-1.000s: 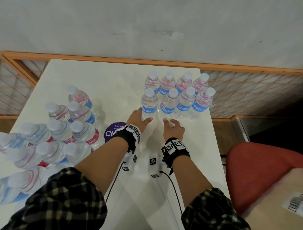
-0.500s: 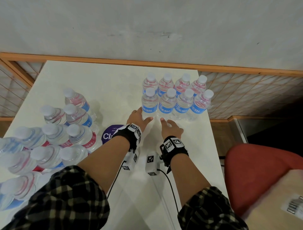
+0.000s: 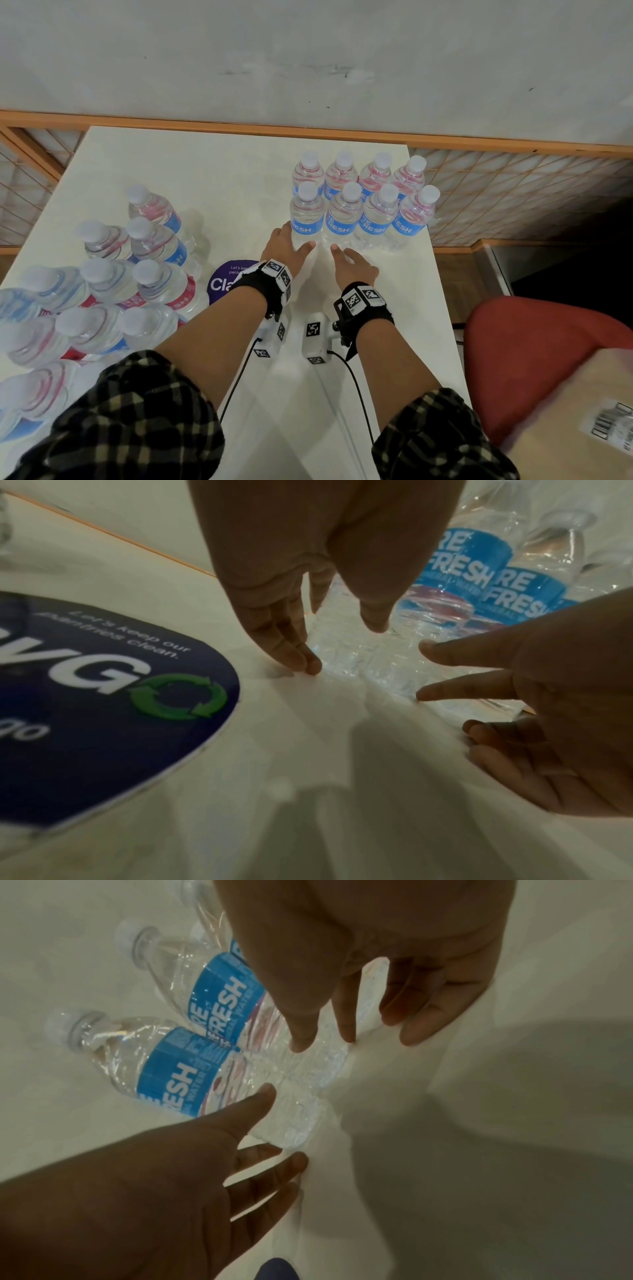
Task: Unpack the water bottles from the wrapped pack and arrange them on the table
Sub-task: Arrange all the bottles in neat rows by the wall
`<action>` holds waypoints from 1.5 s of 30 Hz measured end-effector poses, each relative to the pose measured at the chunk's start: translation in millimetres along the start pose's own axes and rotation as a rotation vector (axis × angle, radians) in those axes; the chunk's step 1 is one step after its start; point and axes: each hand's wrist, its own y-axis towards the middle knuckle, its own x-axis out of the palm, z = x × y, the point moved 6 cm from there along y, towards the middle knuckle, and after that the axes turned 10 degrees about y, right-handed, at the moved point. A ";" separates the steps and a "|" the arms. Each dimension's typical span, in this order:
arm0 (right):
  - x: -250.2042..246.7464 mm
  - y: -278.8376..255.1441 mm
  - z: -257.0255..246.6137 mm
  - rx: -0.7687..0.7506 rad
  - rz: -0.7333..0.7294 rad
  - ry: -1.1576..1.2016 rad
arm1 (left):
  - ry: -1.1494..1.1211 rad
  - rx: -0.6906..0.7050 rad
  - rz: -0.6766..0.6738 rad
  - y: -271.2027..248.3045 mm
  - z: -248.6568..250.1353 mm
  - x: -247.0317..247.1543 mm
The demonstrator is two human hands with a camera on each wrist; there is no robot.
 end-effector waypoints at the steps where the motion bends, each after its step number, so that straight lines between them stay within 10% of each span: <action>1: -1.0 0.1 0.4 -0.012 -0.003 0.003 | 0.006 -0.001 -0.001 -0.5 -0.5 0.2; 29: 2.5 -0.7 8.7 -0.198 -0.134 -0.040 | -0.046 0.042 0.063 -5.0 6.5 -5.6; 36: -63.0 -30.3 -48.7 -0.589 0.187 0.224 | -0.041 0.493 0.647 -53.0 68.9 -73.4; 45: -75.2 -46.0 -119.6 -0.853 0.061 -0.239 | 0.481 0.548 0.188 -21.4 135.4 -68.2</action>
